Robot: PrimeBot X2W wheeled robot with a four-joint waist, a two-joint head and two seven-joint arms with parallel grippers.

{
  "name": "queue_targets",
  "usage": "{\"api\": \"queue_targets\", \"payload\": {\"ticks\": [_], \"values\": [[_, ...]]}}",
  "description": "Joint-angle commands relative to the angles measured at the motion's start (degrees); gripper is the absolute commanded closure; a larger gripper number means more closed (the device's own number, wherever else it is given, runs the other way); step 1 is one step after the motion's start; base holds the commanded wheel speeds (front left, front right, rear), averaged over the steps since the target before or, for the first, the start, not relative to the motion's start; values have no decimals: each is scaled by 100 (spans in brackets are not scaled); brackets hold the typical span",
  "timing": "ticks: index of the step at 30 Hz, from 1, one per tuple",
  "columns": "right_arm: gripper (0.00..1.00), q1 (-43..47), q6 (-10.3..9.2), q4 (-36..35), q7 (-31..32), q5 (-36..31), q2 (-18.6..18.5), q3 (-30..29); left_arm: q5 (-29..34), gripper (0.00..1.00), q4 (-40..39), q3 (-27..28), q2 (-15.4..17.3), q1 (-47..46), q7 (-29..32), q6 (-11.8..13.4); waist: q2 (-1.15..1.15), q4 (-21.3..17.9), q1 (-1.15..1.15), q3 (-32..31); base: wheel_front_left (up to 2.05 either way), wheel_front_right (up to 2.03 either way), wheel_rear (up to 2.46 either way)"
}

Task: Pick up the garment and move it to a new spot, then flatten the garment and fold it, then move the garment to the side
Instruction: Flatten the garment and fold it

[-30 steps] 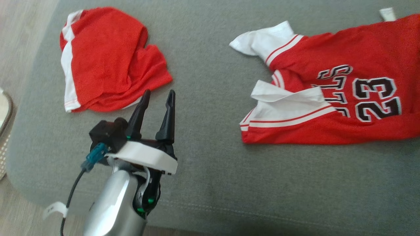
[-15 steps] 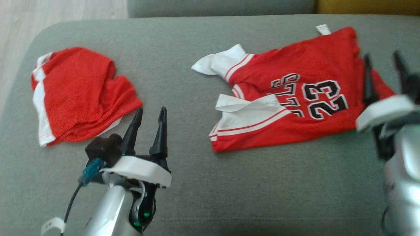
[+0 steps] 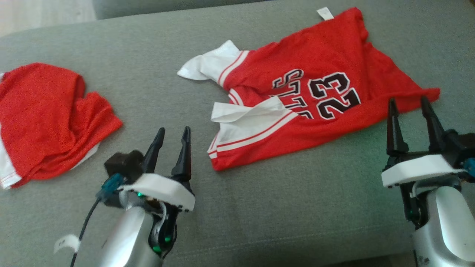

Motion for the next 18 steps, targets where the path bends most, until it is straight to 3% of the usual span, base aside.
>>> {"api": "queue_targets", "payload": {"ticks": [1, 8, 18], "values": [[0, -64, 43, -298, 57, -5, 30, 107, -43, 0, 37, 97, 43, -407, -35, -19, 0, -146, 0, 120, 0, 0, 0], [0, -16, 43, -561, 137, -43, 96, 152, -1021, 0, 866, -193, 43, -1141, 108, -189, 0, -409, 0, 324, 0, 0, 0], [0, -27, 43, -561, 61, -108, 200, 165, -1555, 0, 1869, -604, 43, -2005, 397, -64, 0, -646, 0, 528, 0, 0, 0]]}}
